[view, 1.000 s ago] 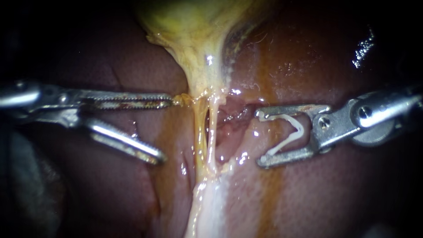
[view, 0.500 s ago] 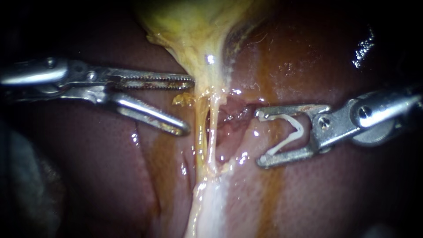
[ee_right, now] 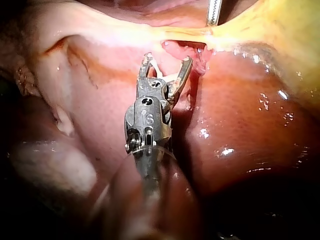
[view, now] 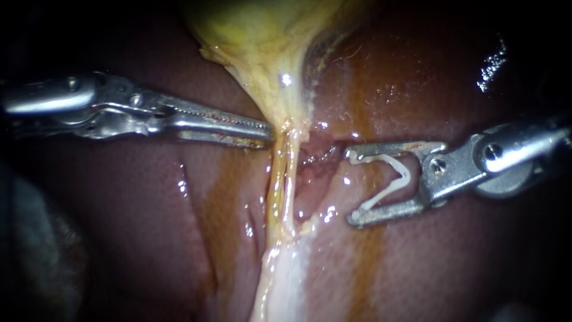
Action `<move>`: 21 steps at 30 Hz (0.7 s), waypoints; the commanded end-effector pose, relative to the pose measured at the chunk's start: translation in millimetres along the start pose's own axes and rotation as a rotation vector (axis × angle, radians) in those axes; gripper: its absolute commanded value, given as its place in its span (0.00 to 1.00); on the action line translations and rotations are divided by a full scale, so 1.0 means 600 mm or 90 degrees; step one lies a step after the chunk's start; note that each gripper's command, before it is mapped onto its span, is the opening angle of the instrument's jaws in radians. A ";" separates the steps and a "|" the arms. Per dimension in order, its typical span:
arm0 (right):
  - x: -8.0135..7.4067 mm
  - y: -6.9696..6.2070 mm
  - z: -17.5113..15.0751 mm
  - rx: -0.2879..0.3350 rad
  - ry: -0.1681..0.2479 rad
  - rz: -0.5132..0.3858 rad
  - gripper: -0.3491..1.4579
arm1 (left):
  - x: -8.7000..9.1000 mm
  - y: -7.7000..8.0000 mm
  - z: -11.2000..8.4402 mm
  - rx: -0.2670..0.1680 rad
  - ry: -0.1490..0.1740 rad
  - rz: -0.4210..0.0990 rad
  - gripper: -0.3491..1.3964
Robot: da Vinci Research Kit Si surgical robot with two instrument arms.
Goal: Grabbing gallbladder
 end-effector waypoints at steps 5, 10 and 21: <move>0.0000 0.0000 0.0000 0.000 0.000 0.000 0.47 | 0.0015 0.0007 -0.0018 -0.004 0.000 -0.013 0.00; 0.0000 0.0000 0.0000 0.000 0.000 0.000 0.47 | 0.0037 0.0021 -0.0055 -0.012 0.001 -0.064 0.00; 0.0000 0.0000 -0.0001 0.000 0.000 0.000 0.47 | 0.0082 0.0014 -0.0134 -0.009 0.000 -0.082 0.00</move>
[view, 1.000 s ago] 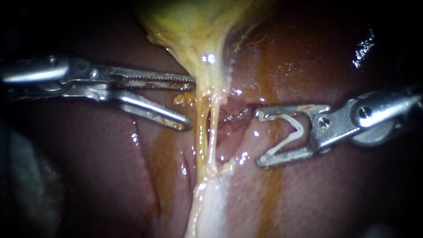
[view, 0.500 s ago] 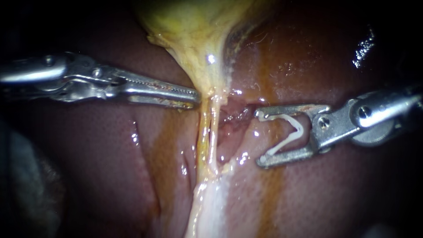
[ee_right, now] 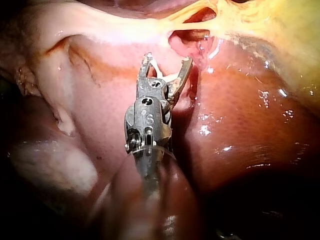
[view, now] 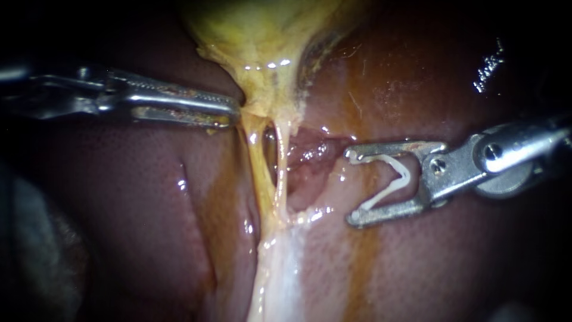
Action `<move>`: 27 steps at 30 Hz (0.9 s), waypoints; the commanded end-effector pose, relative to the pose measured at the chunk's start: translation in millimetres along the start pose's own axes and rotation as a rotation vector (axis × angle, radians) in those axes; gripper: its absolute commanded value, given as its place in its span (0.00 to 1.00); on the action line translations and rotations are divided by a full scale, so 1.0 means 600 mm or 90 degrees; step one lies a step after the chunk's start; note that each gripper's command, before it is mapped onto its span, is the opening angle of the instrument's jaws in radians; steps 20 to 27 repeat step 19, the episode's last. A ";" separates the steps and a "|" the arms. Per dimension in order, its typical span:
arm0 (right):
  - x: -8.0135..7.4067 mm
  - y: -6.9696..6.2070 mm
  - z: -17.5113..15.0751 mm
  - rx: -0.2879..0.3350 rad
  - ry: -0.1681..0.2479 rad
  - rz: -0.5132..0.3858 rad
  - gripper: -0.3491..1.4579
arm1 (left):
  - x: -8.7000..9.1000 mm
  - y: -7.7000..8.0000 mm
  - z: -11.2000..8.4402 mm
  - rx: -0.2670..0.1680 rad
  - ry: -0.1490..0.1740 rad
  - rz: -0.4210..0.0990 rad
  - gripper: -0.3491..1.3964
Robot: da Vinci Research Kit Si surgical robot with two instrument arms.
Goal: Grabbing gallbladder
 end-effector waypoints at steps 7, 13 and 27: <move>0.0000 0.0000 0.0000 0.000 0.000 0.000 0.47 | -0.0005 -0.0006 -0.0010 0.001 0.001 -0.003 0.00; 0.0000 0.0000 0.0000 0.000 0.000 0.000 0.47 | -0.0005 -0.0006 -0.0009 0.001 0.001 -0.003 0.00; 0.0000 0.0000 0.0000 0.000 0.000 0.000 0.47 | -0.0007 -0.0005 -0.0006 0.002 0.001 -0.006 0.00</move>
